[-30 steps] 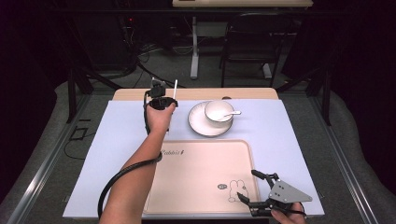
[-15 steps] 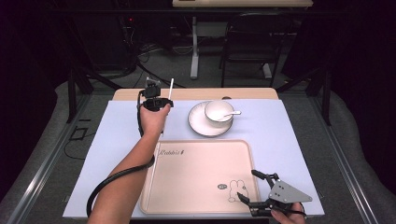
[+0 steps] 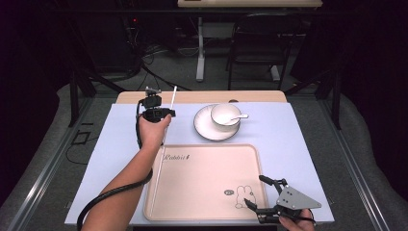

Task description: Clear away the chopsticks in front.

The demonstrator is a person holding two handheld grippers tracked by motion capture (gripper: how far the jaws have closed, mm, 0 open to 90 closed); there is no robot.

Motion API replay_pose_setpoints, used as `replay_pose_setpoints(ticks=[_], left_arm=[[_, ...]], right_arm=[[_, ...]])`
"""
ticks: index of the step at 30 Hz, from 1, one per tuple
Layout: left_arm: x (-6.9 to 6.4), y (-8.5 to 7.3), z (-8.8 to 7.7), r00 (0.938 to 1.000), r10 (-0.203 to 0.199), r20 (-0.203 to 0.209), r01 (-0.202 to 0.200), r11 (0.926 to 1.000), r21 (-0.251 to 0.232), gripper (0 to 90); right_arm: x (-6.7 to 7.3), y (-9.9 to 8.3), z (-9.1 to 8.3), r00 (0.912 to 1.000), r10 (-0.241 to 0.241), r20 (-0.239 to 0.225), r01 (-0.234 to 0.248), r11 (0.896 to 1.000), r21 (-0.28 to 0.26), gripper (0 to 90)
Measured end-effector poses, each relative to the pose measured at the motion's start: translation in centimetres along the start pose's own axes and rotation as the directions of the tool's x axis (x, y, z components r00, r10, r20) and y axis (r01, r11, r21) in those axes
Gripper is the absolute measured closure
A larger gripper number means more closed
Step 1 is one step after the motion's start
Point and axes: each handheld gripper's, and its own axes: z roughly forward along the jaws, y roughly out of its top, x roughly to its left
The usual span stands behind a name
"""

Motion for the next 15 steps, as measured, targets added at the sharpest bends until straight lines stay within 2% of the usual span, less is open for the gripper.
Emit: replay_pose_setpoints(ticks=[8, 15], left_arm=[[0.8, -2.2, -0.5, 0.9995, -0.004, 0.031, 0.004, 1.0, 0.001, 84.5], [1.4, -4.1, -0.5, 0.9992, 0.001, 0.041, -0.001, 1.0, 0.004, 84.5]], right_arm=[[0.1, 0.0, 0.0, 1.0, -0.001, 0.0, 0.001, 1.0, 0.002, 14.5], [0.1, 0.0, 0.0, 1.0, -0.005, -0.002, 0.005, 1.0, 0.004, 14.4]])
